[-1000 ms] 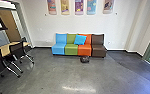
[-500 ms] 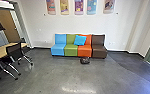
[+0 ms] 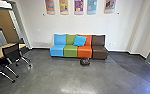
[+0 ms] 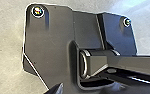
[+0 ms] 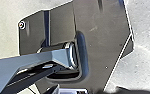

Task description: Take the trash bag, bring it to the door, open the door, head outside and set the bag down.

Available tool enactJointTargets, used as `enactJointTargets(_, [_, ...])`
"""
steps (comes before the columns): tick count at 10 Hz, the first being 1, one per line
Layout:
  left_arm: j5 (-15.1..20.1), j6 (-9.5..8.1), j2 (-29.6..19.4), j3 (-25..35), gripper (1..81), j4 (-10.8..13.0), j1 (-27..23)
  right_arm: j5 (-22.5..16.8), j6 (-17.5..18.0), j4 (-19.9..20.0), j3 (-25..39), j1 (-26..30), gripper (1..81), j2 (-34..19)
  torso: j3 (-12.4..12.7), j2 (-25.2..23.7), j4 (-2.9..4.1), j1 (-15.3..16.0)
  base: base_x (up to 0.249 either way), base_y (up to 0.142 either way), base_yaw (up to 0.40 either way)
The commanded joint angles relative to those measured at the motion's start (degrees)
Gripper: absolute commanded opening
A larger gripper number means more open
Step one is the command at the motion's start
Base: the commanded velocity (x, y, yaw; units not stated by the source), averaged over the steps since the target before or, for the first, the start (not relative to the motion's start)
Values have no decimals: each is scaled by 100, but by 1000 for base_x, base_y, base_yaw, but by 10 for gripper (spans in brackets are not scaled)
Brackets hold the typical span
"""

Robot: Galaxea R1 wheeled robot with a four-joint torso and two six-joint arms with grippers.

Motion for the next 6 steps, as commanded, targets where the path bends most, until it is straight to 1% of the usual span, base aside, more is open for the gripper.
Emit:
enactJointTargets(1, [335, 49, -26, 28, 811, 56, -211, -328, 18, -66, 49, 156, 811, -46, 0, 0, 0, 0, 172, 0, 0])
enactJointTargets(6, [335, 49, -44, 28, 811, 56, -211, -328, 18, -66, 58, 164, 811, -37, 0, 0, 0, 0, 172, 0, 0])
